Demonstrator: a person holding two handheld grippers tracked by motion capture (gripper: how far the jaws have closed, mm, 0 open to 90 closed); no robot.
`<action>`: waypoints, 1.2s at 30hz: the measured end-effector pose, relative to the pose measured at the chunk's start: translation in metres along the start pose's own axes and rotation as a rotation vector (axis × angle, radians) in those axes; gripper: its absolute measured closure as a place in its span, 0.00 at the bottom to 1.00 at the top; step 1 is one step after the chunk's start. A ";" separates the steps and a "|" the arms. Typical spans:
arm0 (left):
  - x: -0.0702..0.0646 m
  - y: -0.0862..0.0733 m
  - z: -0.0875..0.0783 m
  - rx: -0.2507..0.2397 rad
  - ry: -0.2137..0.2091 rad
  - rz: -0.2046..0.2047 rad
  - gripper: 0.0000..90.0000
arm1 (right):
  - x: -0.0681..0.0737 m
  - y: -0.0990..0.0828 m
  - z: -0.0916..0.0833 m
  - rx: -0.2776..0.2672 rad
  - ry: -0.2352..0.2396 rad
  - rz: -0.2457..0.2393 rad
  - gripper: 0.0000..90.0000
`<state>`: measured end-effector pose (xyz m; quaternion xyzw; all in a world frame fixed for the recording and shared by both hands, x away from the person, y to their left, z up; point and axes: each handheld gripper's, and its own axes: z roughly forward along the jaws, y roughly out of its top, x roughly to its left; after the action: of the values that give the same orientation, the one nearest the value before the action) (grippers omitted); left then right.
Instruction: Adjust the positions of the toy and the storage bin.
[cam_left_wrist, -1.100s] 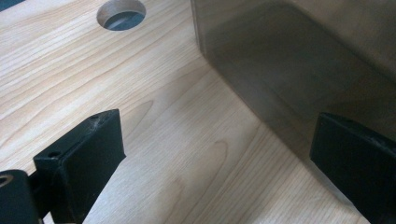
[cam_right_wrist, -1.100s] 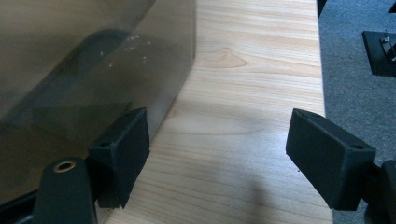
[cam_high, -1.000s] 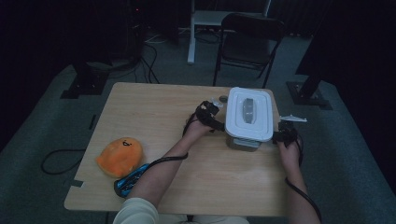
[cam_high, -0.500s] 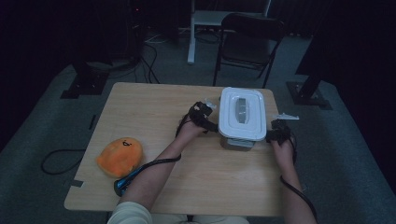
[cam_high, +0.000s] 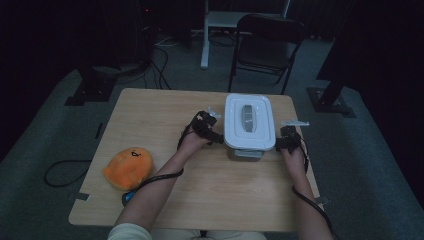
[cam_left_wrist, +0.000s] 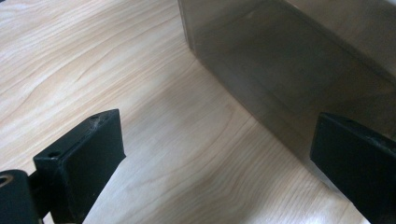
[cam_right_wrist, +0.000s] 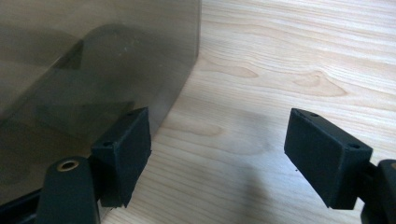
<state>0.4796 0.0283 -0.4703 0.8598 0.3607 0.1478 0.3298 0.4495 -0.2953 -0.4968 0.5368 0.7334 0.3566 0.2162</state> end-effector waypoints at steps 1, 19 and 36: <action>0.001 -0.001 -0.001 0.001 0.001 -0.001 0.04 | 0.002 0.001 0.001 0.000 0.000 -0.006 0.25; 0.011 -0.021 -0.021 0.000 0.023 -0.008 0.04 | 0.024 0.009 0.013 0.002 0.046 -0.044 0.26; 0.014 -0.040 -0.041 -0.003 0.025 -0.020 0.04 | 0.047 0.009 0.014 -0.005 0.069 -0.067 0.27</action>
<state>0.4479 0.0781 -0.4666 0.8538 0.3729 0.1561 0.3281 0.4494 -0.2460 -0.4961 0.4988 0.7572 0.3691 0.2040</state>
